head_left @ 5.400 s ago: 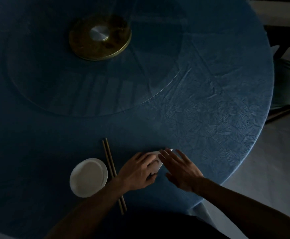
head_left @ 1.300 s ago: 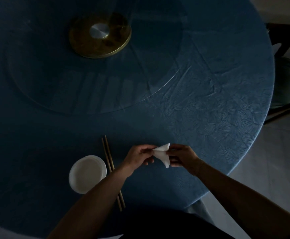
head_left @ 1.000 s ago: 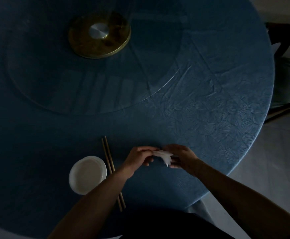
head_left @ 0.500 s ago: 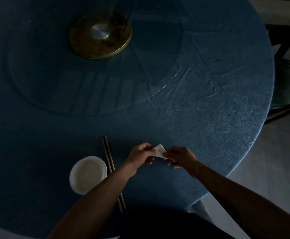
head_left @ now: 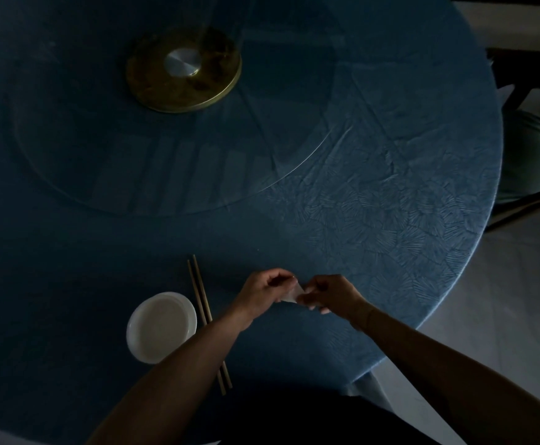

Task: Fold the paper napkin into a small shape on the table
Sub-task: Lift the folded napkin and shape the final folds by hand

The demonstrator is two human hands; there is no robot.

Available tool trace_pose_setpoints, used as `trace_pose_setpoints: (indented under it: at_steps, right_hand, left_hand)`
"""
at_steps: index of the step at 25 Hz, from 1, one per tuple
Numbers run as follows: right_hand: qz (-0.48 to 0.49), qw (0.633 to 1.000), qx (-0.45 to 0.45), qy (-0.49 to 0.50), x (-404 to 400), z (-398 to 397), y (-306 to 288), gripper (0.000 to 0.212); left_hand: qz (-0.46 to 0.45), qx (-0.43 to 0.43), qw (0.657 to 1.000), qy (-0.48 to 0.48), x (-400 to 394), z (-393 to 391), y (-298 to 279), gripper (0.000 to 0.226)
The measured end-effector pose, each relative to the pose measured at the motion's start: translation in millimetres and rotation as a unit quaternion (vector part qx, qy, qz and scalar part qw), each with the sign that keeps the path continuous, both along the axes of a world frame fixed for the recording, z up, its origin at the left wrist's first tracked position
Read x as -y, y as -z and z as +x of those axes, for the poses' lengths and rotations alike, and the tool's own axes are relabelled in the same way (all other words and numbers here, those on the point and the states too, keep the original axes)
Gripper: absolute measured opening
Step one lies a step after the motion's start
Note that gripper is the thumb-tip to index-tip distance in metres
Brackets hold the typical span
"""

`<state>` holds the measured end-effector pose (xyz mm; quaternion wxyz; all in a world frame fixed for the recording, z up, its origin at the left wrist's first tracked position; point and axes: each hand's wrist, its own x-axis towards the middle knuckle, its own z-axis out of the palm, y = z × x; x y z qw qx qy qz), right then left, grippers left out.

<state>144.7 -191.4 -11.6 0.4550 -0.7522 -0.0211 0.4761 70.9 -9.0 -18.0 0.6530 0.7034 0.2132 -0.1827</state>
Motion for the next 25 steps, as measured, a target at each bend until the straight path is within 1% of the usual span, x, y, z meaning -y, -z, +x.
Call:
trace_pose_setpoints:
  at_steps: [3, 5, 7, 8, 10, 12, 14, 16, 17, 18, 19, 20, 21, 22, 23, 24, 25]
  right_hand:
    - [0.006, 1.0, -0.01, -0.022, -1, -3, -3, 0.011]
    - [0.004, 1.0, -0.003, 0.006, -2, -4, -4, 0.013]
    - [0.008, 0.999, -0.018, 0.04, -1, -3, -4, 0.013]
    - [0.011, 0.998, -0.032, 0.046, 0, -3, -5, 0.013]
    - [0.001, 0.999, -0.047, 0.025, 3, -2, -5, 0.015]
    - [-0.029, 0.999, -0.022, -0.009, 4, -2, -2, 0.016]
    - [-0.058, 0.997, 0.028, -0.041, 4, -7, 2, 0.013]
    - [-0.067, 0.994, 0.067, -0.051, 4, -15, 4, 0.01]
    - [-0.065, 0.994, 0.079, -0.038, 4, -19, 6, 0.004]
    - [-0.07, 0.992, 0.098, -0.025, 4, -23, 6, 0.005]
    - [-0.091, 0.987, 0.132, -0.024, 5, -27, 7, 0.017]
    - [-0.125, 0.975, 0.176, -0.05, 6, -30, 8, 0.028]
    - [-0.165, 0.956, 0.225, -0.092, 9, -32, 9, 0.037]
    - [-0.193, 0.933, 0.272, -0.133, 11, -33, 10, 0.044]
    - [-0.206, 0.91, 0.321, -0.161, 13, -34, 10, 0.049]
    - [-0.207, 0.884, 0.38, -0.178, 15, -34, 9, 0.053]
    - [-0.203, 0.846, 0.449, -0.202, 17, -35, 9, 0.056]
  left_hand:
    - [-0.009, -0.001, 1.0, -0.012, 1, 1, -2, 0.008]
    - [-0.004, -0.01, 1.0, -0.029, 1, 0, -1, 0.007]
    - [0.005, -0.026, 0.999, -0.037, -1, -5, 2, 0.009]
    - [0.008, -0.032, 0.999, -0.032, -4, -8, 4, 0.013]
    - [0.024, -0.032, 0.999, -0.008, -9, -13, 7, 0.017]
    - [0.088, -0.022, 0.996, 0.027, -13, -17, 10, 0.014]
    - [0.191, -0.011, 0.979, 0.065, -16, -20, 14, 0.008]
    - [0.296, 0.015, 0.951, 0.092, -16, -25, 14, 0.008]
    - [0.359, 0.053, 0.926, 0.106, -15, -28, 14, 0.01]
    - [0.426, 0.115, 0.888, 0.128, -12, -30, 14, 0.014]
    - [0.481, 0.181, 0.842, 0.162, -9, -34, 16, 0.02]
    - [0.516, 0.237, 0.797, 0.206, -3, -38, 18, 0.028]
    - [0.532, 0.273, 0.76, 0.254, 2, -43, 22, 0.037]
    - [0.537, 0.284, 0.736, 0.298, 6, -49, 25, 0.045]
    - [0.541, 0.274, 0.724, 0.328, 8, -53, 27, 0.051]
    - [0.544, 0.254, 0.721, 0.345, 8, -55, 28, 0.055]
    - [0.546, 0.236, 0.722, 0.354, 8, -58, 28, 0.058]
